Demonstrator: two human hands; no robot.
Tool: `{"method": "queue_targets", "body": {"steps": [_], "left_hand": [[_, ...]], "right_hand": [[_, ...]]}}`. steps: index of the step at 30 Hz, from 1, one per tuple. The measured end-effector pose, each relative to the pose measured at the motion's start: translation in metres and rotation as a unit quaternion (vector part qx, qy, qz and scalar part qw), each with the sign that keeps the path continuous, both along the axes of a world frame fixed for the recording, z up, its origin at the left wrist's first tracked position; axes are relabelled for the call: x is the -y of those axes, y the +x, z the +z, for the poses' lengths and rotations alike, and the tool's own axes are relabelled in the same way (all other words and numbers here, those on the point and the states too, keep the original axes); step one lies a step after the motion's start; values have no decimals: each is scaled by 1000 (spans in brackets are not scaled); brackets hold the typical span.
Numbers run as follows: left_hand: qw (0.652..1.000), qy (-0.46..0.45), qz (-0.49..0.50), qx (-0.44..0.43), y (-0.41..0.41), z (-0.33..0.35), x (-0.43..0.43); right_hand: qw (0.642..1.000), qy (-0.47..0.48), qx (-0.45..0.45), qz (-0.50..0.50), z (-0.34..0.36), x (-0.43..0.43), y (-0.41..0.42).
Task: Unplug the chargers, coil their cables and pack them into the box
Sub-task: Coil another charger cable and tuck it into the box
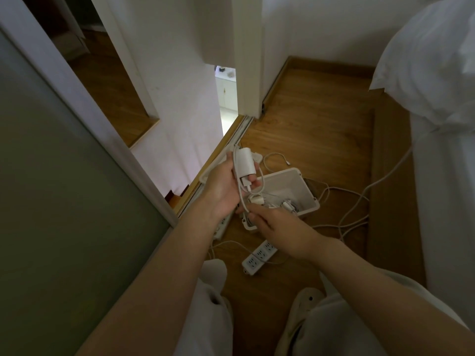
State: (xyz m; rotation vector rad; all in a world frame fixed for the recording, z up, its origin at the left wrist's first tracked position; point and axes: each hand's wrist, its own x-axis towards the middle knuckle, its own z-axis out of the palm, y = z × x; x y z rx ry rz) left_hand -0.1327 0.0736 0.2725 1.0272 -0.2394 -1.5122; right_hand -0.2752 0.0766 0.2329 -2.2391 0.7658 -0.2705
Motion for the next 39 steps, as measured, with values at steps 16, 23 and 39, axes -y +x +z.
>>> {"method": "queue_targets", "body": {"steps": [16,23,39], "left_hand": [[876,-49,-208,432,17,-1,-17],[744,-79,-265,608,16,-14,-14],[775,82,-11,627,14,-33,7]], "right_hand": [[978,-96,-68,-173,12,34,-26],[962,-120,-16,-243,17,31,-22],[984,-123,-6,-130,20,1,-6]]}}
